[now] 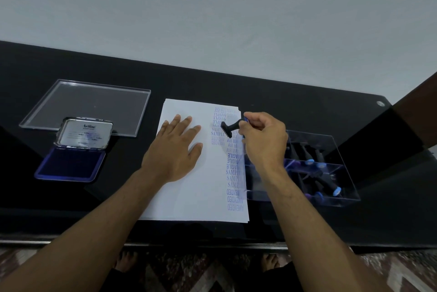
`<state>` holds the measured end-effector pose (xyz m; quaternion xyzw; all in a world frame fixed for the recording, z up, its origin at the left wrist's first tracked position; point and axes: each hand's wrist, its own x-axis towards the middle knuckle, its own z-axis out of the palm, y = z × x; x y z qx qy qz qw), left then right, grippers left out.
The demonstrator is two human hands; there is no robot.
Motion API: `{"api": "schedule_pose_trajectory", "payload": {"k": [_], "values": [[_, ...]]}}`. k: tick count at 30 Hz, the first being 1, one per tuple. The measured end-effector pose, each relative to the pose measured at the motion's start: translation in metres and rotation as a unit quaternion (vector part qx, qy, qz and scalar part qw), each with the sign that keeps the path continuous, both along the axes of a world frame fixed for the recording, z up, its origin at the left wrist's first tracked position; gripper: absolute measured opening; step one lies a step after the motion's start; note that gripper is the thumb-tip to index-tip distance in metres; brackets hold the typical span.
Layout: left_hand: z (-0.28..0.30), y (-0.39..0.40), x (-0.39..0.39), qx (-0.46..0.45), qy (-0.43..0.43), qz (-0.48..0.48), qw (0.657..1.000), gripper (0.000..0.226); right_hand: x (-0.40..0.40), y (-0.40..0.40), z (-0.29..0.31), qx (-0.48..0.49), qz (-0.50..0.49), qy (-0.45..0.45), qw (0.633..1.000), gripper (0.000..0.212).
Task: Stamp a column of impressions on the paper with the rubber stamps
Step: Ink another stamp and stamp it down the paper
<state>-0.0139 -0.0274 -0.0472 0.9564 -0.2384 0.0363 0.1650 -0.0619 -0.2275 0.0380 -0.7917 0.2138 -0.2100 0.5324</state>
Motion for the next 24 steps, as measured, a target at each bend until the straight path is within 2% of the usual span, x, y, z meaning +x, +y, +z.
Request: {"api": "schedule_pose_trajectory", "payload": {"k": [24], "values": [[0.018, -0.001, -0.003, 0.018, 0.025, 0.005, 1.000, 0.065, -0.004, 0.004, 0.004, -0.016, 0.009, 0.003, 1.000, 0.016]]}}
